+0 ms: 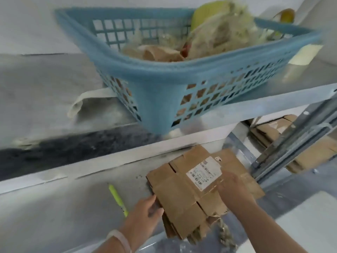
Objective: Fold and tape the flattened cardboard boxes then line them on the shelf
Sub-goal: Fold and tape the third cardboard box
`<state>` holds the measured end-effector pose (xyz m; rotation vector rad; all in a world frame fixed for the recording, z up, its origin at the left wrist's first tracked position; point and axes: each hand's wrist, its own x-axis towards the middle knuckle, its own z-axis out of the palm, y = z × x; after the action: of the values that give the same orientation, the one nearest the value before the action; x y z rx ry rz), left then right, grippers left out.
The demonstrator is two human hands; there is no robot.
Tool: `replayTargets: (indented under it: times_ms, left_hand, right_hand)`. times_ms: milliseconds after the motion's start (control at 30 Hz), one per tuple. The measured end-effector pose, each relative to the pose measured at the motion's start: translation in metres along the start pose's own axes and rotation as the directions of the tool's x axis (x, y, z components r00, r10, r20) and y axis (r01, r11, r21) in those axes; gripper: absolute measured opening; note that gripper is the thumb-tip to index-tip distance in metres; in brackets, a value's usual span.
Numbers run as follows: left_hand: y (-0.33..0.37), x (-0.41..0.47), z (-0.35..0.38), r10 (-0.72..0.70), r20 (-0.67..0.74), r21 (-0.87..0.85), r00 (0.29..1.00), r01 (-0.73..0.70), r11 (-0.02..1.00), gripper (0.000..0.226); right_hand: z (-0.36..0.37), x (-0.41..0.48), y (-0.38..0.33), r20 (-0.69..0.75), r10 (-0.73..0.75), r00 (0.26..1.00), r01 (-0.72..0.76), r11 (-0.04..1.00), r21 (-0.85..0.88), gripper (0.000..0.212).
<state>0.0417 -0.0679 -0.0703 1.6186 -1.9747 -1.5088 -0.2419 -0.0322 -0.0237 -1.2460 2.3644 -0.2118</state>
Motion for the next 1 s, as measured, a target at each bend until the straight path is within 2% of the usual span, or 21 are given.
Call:
replayTargets:
  times_ms: [33,67,167,267,300,367,433,567,700,900,1000]
  left_hand:
    - [-0.004,0.003,0.008,-0.051,-0.050,-0.079,0.997,0.047,0.996,0.093]
    - [-0.002,0.003,0.013,-0.084,-0.071,-0.122,0.994,0.075,0.990,0.090]
    - [0.028,-0.008,0.024,-0.129,-0.093,-0.345,0.987,0.089,0.934,0.022]
    - [0.044,-0.006,0.035,-0.248,-0.160,-0.618,0.955,0.099,0.780,0.028]
    - [0.048,-0.005,0.037,-0.298,-0.187,-0.669,0.936,0.101,0.736,0.033]
    - [0.053,-0.005,0.037,-0.342,-0.250,-0.698,0.906,0.077,0.712,0.036]
    - [0.058,-0.009,0.031,-0.355,-0.304,-0.716,0.884,0.034,0.697,0.033]
    - [0.057,-0.028,0.005,-0.300,-0.383,-0.723,0.874,-0.082,0.686,0.032]
    - [0.049,-0.058,-0.023,-0.146,-0.532,-0.590,0.834,-0.241,0.771,0.035]
    - [0.007,-0.113,-0.067,-0.062,-0.677,-0.431,0.733,-0.326,0.841,0.045]
    - [-0.019,-0.134,-0.093,-0.043,-0.743,-0.353,0.668,-0.337,0.873,0.046]
  right_hand:
    - [-0.001,0.012,0.007,0.012,0.019,1.000,-0.019,1.000,-0.008,0.039]
    - [-0.001,0.022,0.014,0.028,0.036,0.999,-0.036,0.999,-0.016,0.036]
    - [-0.005,0.034,0.016,0.014,-0.001,1.000,0.001,1.000,0.004,0.041]
    - [-0.018,0.035,0.012,-0.026,-0.061,0.998,0.062,0.997,0.040,0.046]
    - [-0.022,0.035,0.012,-0.034,-0.061,0.998,0.063,0.997,0.050,0.046]
    - [-0.028,0.033,0.010,-0.044,-0.059,0.997,0.062,0.996,0.061,0.051]
    - [-0.034,0.029,0.006,-0.048,-0.099,0.994,0.104,0.987,0.120,0.056]
    - [-0.044,0.011,-0.012,-0.097,-0.214,0.972,0.235,0.892,0.387,0.041]
    - [-0.042,-0.018,-0.037,-0.144,-0.263,0.954,0.299,0.816,0.494,0.036]
    - [0.007,-0.072,-0.085,-0.060,-0.422,0.905,0.349,0.652,0.674,0.042]
    - [0.035,-0.092,-0.115,-0.040,-0.504,0.863,0.373,0.582,0.723,0.054]
